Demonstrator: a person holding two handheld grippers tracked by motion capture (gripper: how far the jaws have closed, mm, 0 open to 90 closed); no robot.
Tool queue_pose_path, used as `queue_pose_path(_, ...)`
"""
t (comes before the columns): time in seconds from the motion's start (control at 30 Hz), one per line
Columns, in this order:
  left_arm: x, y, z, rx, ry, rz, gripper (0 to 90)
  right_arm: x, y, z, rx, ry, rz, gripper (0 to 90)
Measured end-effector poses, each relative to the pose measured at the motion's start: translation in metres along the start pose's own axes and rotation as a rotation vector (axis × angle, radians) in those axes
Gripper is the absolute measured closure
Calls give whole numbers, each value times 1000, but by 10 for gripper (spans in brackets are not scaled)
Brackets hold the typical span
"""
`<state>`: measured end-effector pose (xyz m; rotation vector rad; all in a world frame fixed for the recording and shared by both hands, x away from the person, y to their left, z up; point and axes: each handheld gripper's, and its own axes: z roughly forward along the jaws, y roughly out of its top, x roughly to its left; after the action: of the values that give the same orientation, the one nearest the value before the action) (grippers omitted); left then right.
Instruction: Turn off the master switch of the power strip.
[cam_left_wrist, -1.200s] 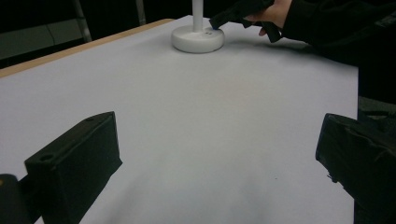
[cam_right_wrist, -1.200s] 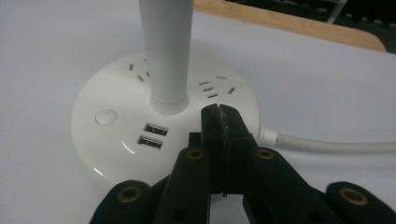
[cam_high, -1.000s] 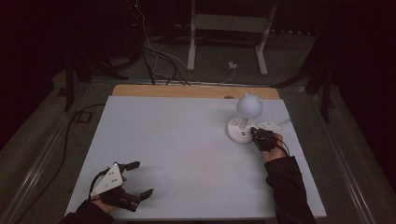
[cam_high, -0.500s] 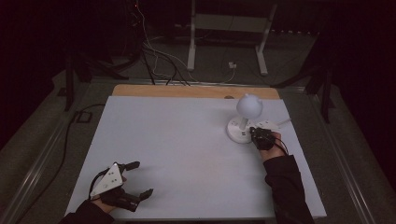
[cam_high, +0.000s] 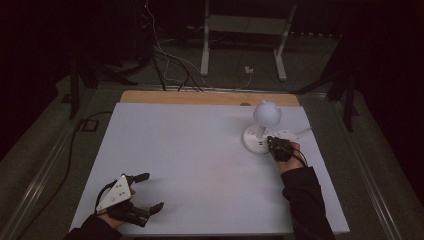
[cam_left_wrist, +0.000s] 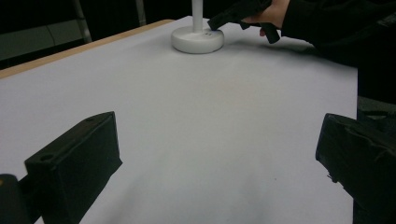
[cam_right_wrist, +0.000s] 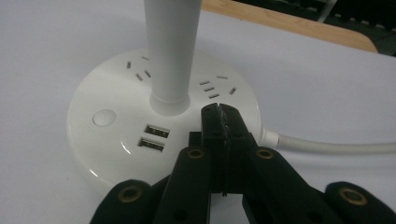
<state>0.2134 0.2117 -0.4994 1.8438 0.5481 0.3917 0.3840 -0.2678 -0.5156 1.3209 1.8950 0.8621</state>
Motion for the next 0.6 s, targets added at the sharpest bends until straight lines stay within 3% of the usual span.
queue_pose_path(0.2,0,0,0,-1,1,0,4,-3,1,0,9,20,18,900)
queue_pose_path(0.27,0,0,0,-2,2,0,4,-6,7,-2,23,30,65,892)
queue_pose_path(0.43,1,0,0,-2,2,0,4,-7,15,-15,-54,28,85,892)
queue_pose_path(0.6,0,0,0,-3,1,-1,4,-7,17,-19,-53,26,87,885)
